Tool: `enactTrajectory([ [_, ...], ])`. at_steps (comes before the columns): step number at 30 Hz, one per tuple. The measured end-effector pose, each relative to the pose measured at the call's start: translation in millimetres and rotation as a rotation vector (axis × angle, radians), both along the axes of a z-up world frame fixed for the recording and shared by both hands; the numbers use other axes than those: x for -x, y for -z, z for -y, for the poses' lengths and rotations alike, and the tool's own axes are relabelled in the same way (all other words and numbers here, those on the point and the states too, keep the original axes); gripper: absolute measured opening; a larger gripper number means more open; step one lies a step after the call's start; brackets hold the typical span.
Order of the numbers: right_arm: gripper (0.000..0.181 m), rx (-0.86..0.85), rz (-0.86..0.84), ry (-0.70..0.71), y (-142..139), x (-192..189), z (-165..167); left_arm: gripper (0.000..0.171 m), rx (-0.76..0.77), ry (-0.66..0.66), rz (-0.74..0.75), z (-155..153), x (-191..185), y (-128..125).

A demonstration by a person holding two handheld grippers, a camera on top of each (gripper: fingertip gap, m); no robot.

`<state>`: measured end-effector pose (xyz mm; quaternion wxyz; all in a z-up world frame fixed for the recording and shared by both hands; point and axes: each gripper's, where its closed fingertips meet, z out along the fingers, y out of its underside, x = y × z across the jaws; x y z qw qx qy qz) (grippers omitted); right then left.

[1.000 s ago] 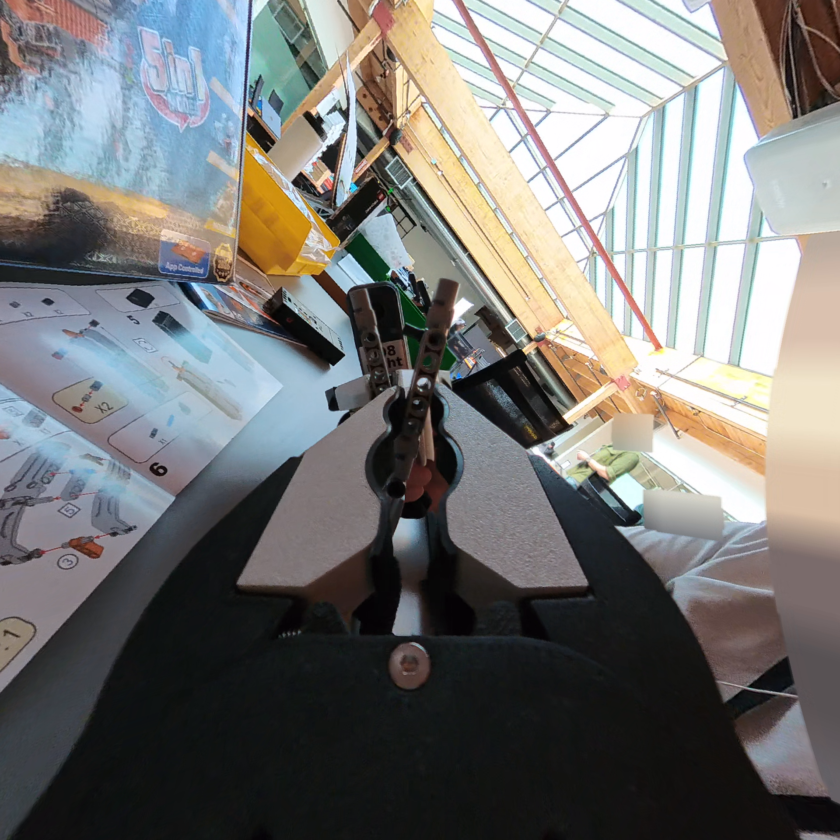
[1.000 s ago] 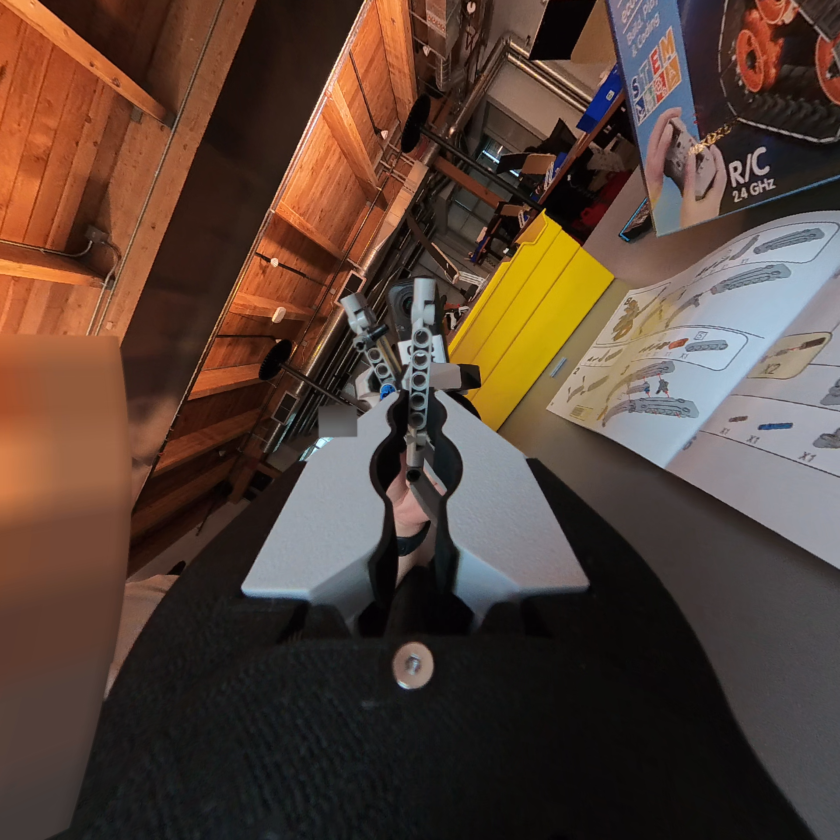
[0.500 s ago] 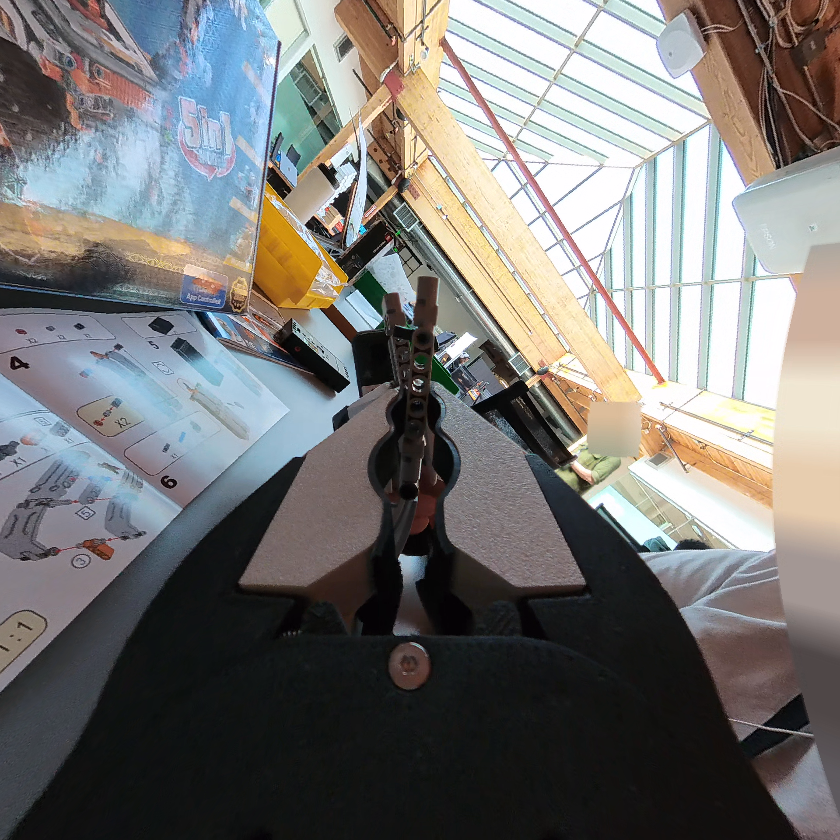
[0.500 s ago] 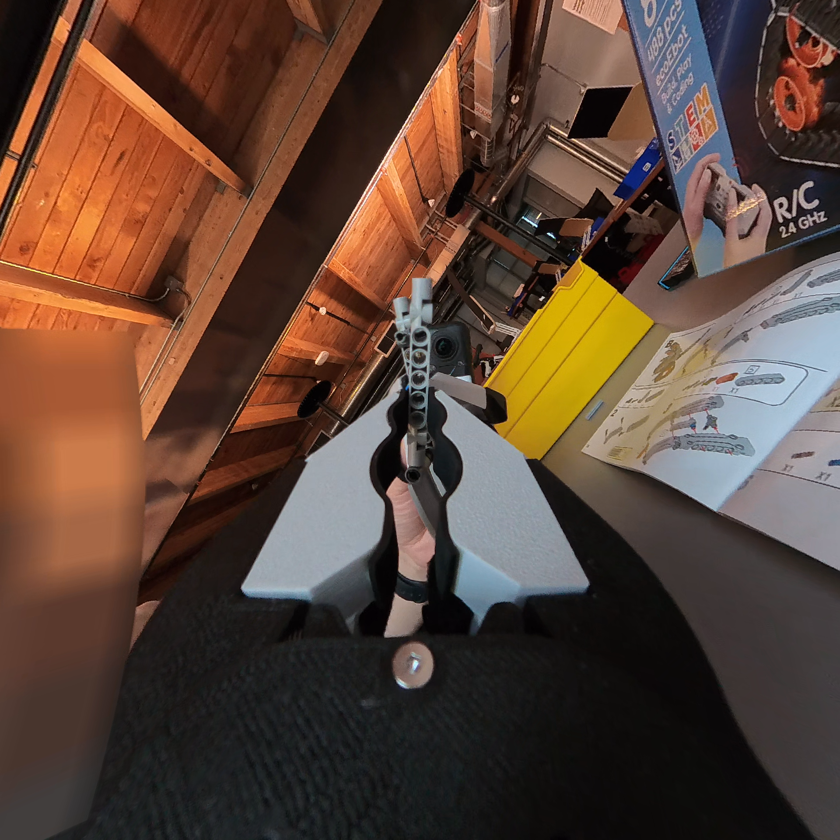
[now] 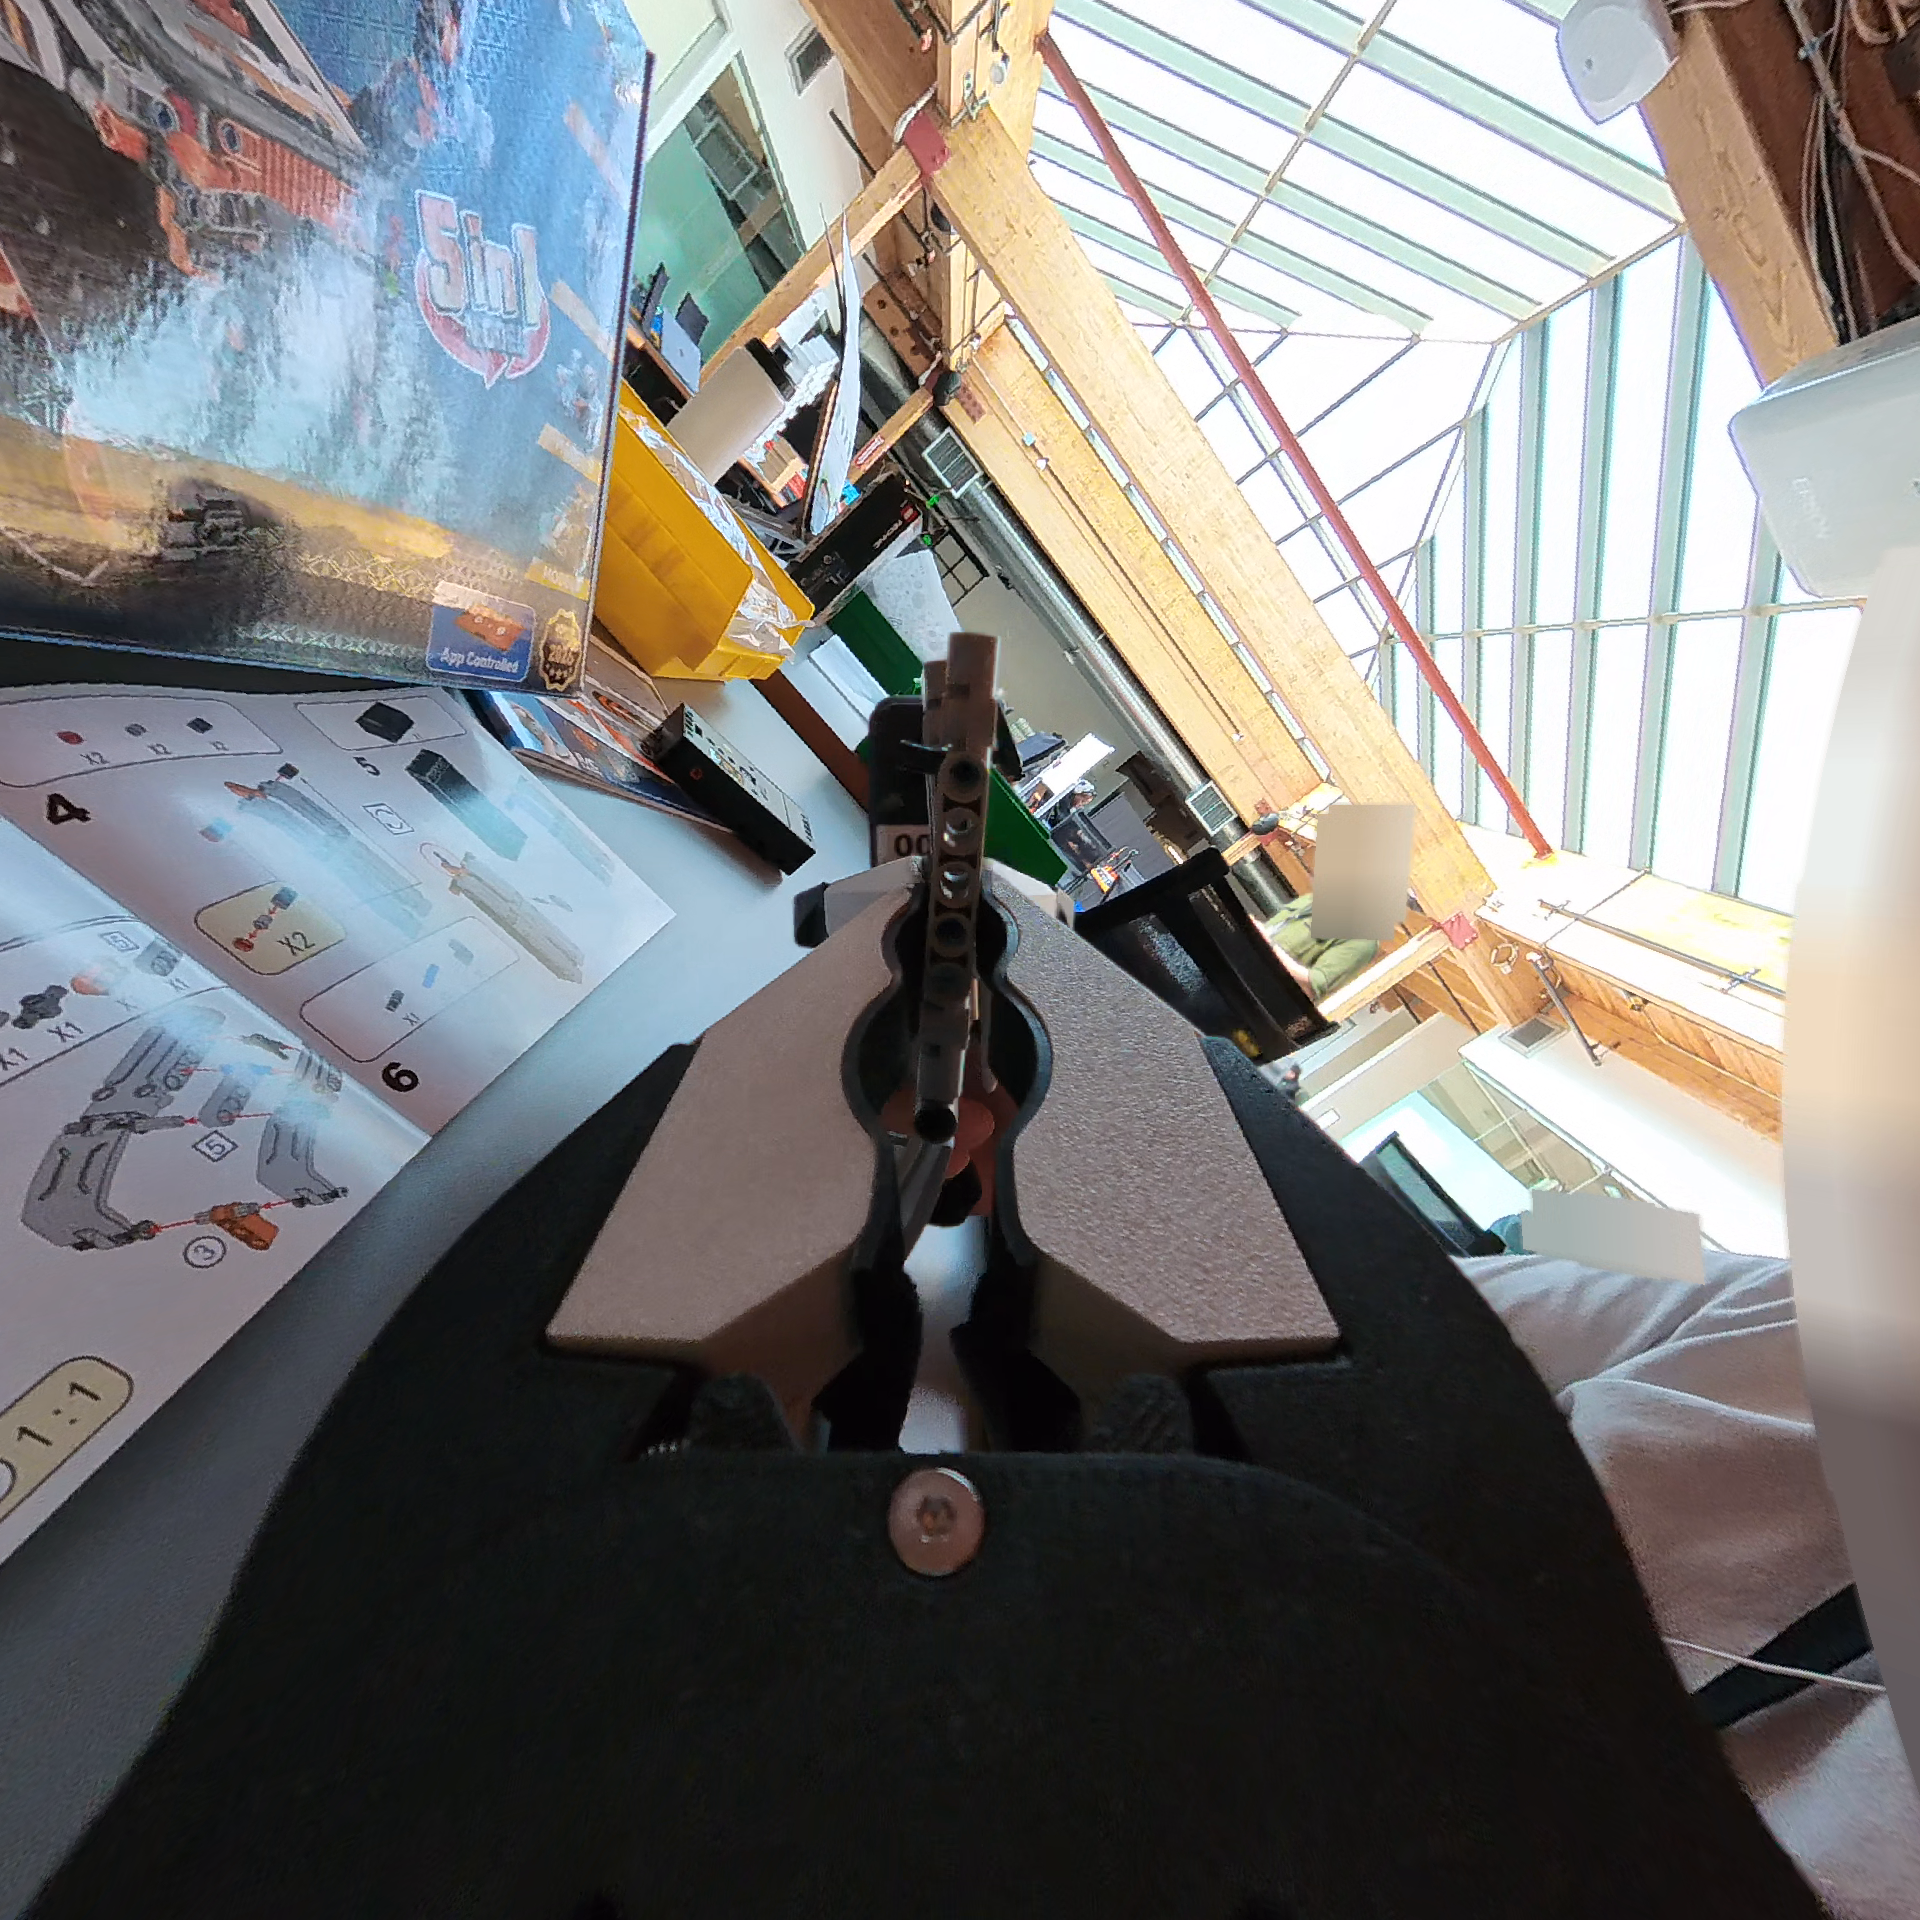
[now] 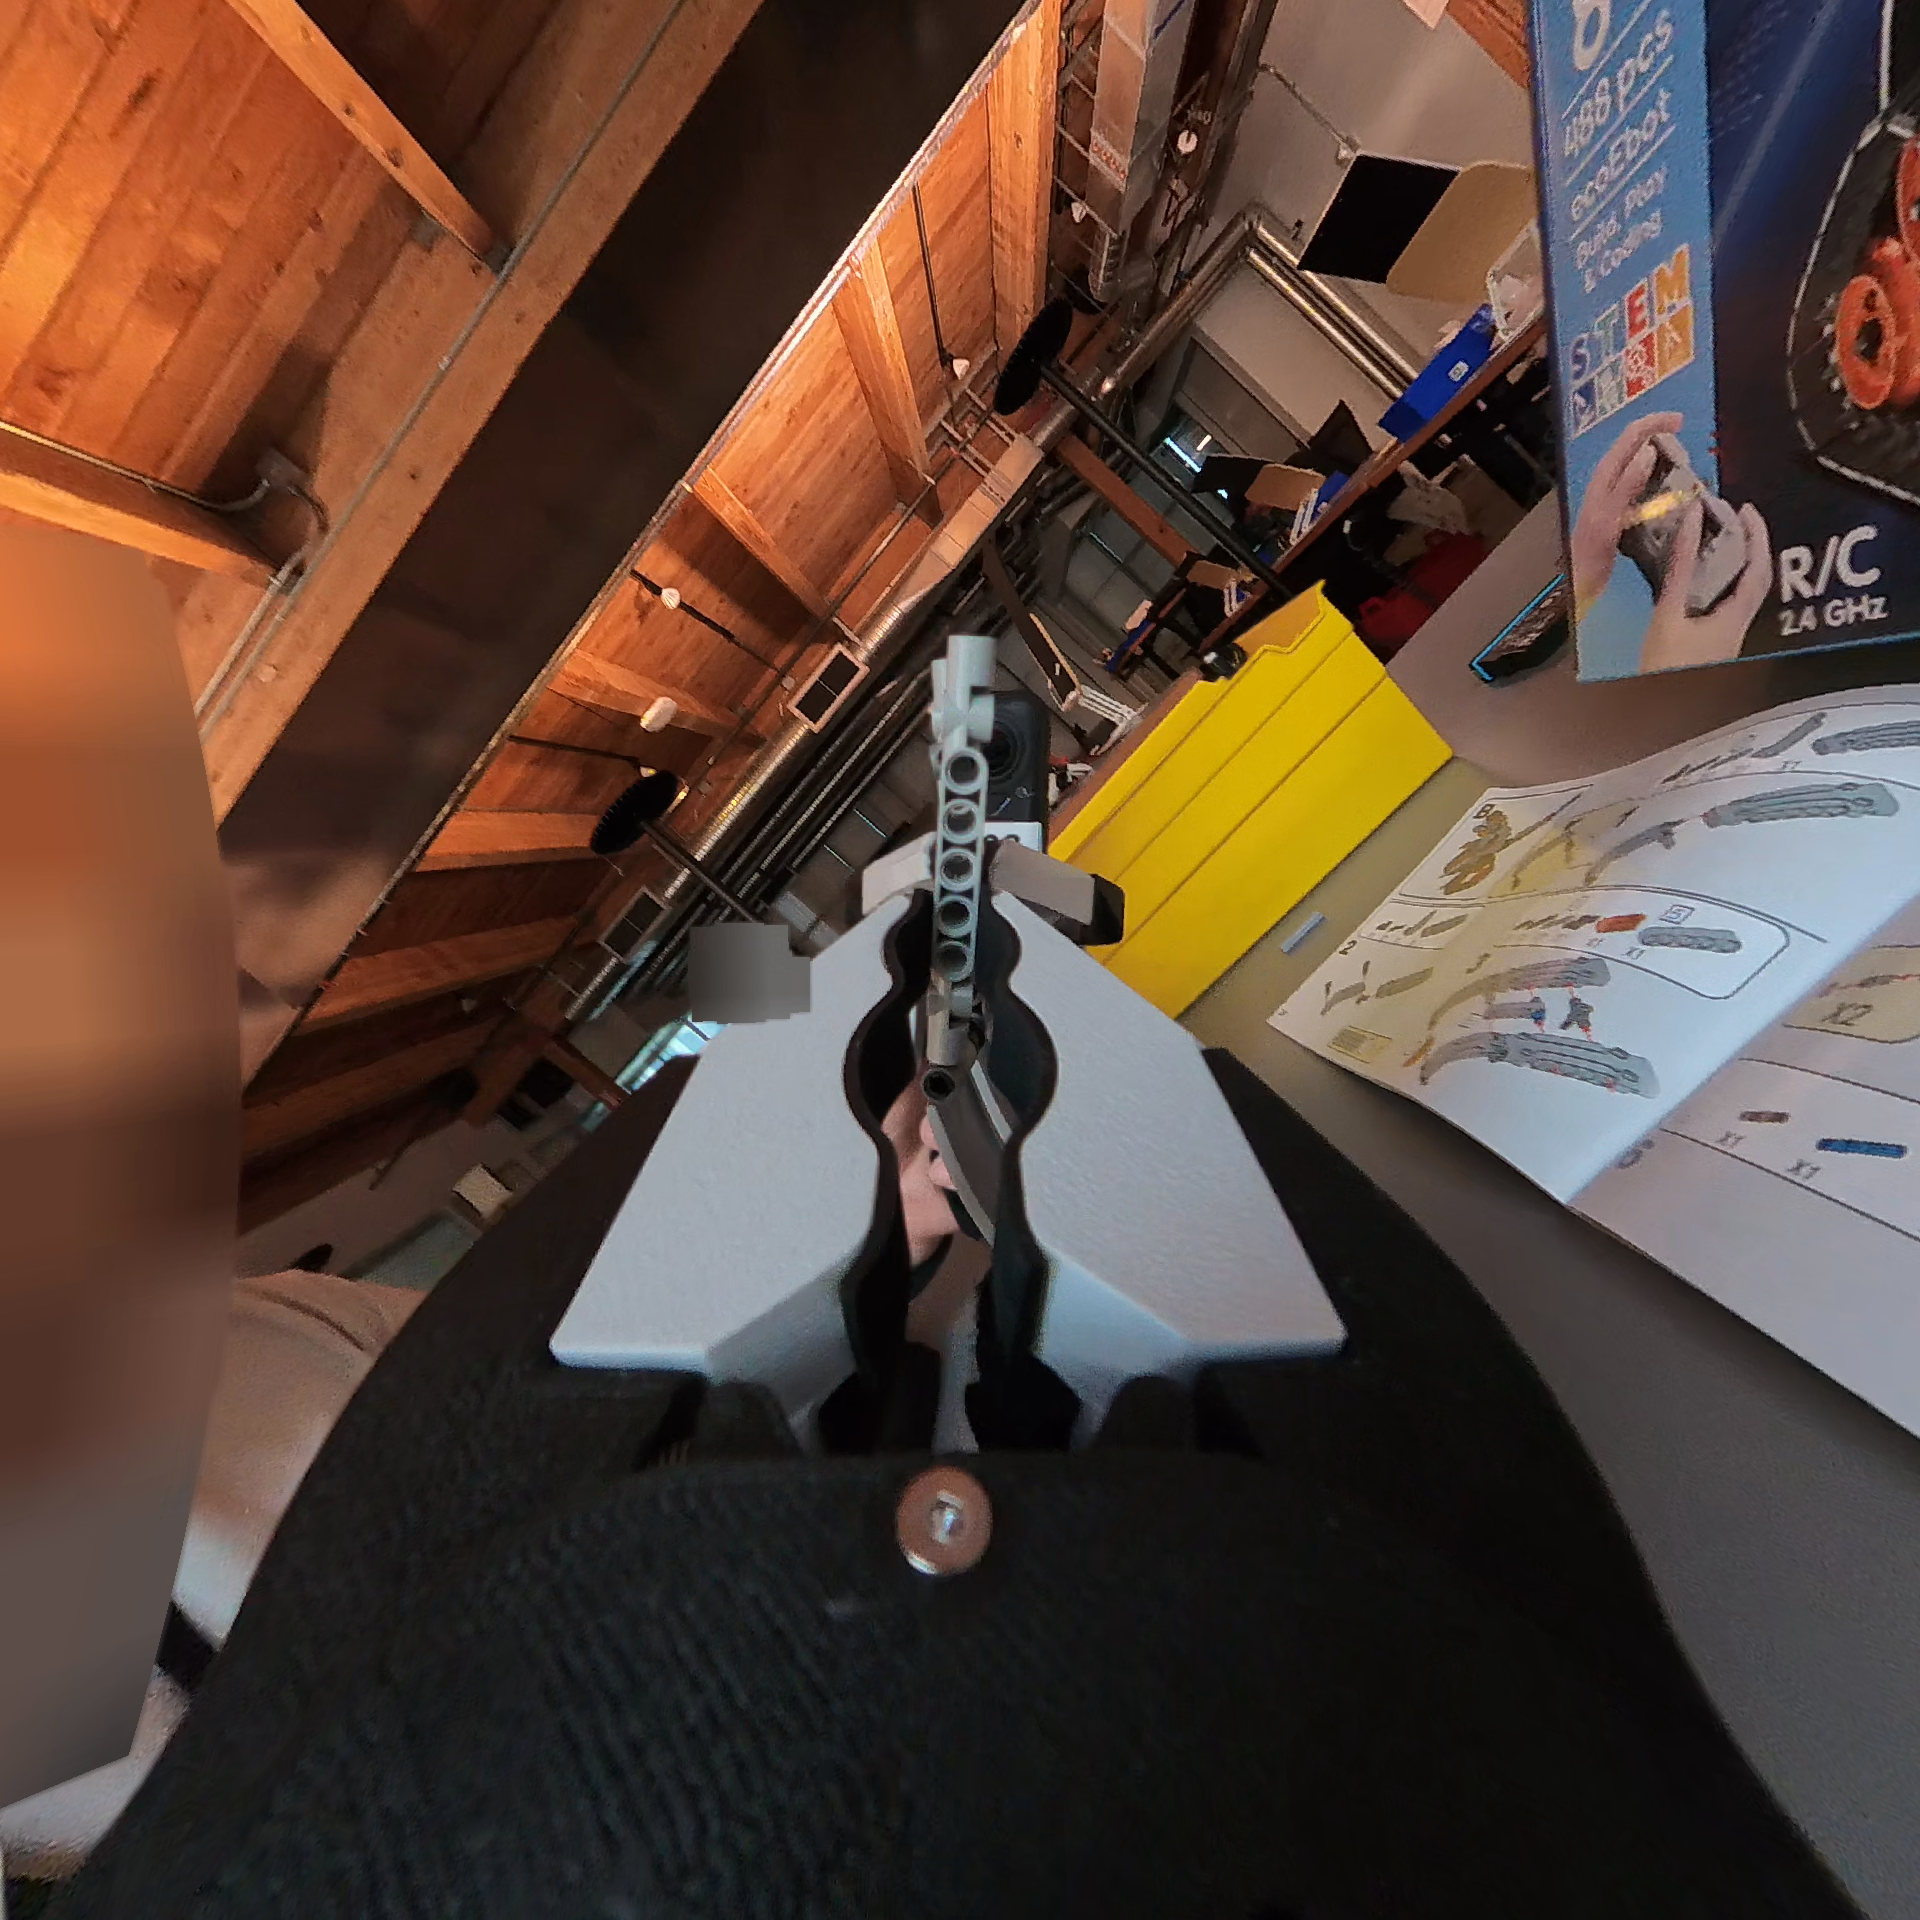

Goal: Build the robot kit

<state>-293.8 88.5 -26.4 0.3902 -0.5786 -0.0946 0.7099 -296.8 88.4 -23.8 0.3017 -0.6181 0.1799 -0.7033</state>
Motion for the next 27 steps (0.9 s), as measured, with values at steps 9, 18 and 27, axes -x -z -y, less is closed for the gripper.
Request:
enactTrajectory([
  [9, 0.006, -0.118, 0.175, 0.067, 4.4, 2.8, 1.1, 0.005, 0.016, 0.011, -0.041, 0.3, 1.9, 4.3],
  [18, 0.005, -0.048, 0.099, 0.013, 3.4, 2.7, 2.0, 0.004, -0.001, 0.033, -0.033, 1.7, 1.8, 2.7],
  [27, 0.005, -0.010, 0.048, -0.002, 2.1, 1.5, 2.0, 0.005, -0.002, 0.027, -0.016, 2.2, 0.8, 1.3],
])
